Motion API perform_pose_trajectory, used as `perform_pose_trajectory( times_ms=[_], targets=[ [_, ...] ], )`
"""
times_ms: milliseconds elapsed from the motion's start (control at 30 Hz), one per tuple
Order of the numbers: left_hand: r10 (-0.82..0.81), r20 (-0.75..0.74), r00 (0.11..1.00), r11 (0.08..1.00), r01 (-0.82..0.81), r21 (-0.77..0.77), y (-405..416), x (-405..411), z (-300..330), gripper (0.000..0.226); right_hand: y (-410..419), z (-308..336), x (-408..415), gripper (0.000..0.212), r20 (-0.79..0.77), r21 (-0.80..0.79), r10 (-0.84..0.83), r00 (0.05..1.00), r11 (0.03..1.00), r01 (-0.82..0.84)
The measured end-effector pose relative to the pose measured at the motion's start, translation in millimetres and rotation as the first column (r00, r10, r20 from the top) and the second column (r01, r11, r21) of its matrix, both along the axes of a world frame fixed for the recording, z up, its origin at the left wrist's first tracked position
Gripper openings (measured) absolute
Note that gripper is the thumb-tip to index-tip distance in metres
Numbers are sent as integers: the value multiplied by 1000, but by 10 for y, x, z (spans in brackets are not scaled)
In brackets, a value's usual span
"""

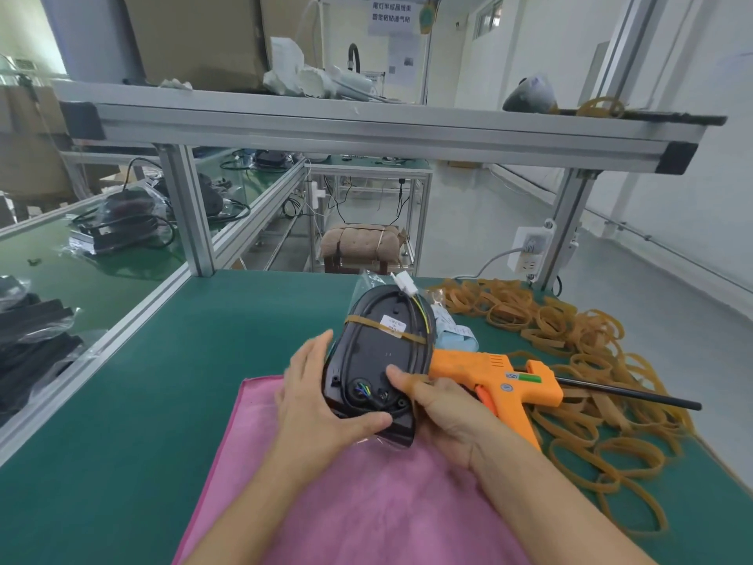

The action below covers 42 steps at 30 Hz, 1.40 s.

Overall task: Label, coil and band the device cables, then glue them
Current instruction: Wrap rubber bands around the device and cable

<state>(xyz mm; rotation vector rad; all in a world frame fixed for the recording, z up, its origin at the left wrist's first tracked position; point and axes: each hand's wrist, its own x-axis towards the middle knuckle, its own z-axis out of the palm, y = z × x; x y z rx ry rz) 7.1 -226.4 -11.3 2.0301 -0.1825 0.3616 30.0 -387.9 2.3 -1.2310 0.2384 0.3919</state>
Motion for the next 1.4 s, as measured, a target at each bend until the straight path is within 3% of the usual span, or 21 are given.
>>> perform_pose_trajectory(
  times_ms=[33,100,167,233,367,500,700,767,833,900,967,1067,1167,1233,1333,1400],
  targets=[
    [71,100,992,989,-83,121,-37,-30,22,97,30,2,19,32,4,-17,-68,998,998,68],
    [106,318,942,947,-193,257,-200,-103,19,65,102,-3,48,20,34,-92,-197,980,976,199],
    [102,391,915,935,-222,276,-403,-164,20,30,199,-22,56,15,77,-107,-264,962,957,271],
    [197,387,901,922,-305,240,-527,-132,43,10,293,-48,55,22,102,-84,-311,945,944,320],
    [295,438,849,869,-429,247,-588,-48,81,19,395,-39,44,21,159,-55,-402,902,908,415],
    [245,447,860,924,-347,162,-567,-5,96,24,399,-4,34,24,192,-39,-432,881,894,446],
    [177,544,820,896,-363,256,-537,-59,179,12,344,62,5,13,102,107,-443,891,895,433],
    [235,502,832,894,-388,223,-454,-47,148,18,290,103,2,11,161,71,-435,886,900,430],
    [308,398,864,887,-412,208,-325,-8,113,47,210,131,-14,11,215,23,-448,868,891,454],
    [271,330,904,921,-344,184,-215,-38,85,66,126,164,-54,13,255,-29,-407,877,903,428],
    [210,284,935,957,-256,135,-141,-37,88,62,32,186,-96,13,279,-91,-350,894,917,388],
    [120,215,969,993,-121,-8,25,13,112,34,-123,218,-166,14,302,-187,-213,929,943,277],
    [-23,240,970,991,-9,131,140,3,182,25,-234,278,-226,6,283,-238,-89,955,958,159],
    [-63,254,965,986,20,168,115,-21,171,26,-271,316,-220,6,247,-170,-103,963,974,148],
    [40,88,995,994,-31,-100,-23,-156,25,31,-293,380,-232,16,222,-103,-145,964,980,171],
    [-63,-133,989,946,16,-325,-103,-230,-73,42,-289,392,-268,18,237,-126,-150,960,975,184]
  ],
)
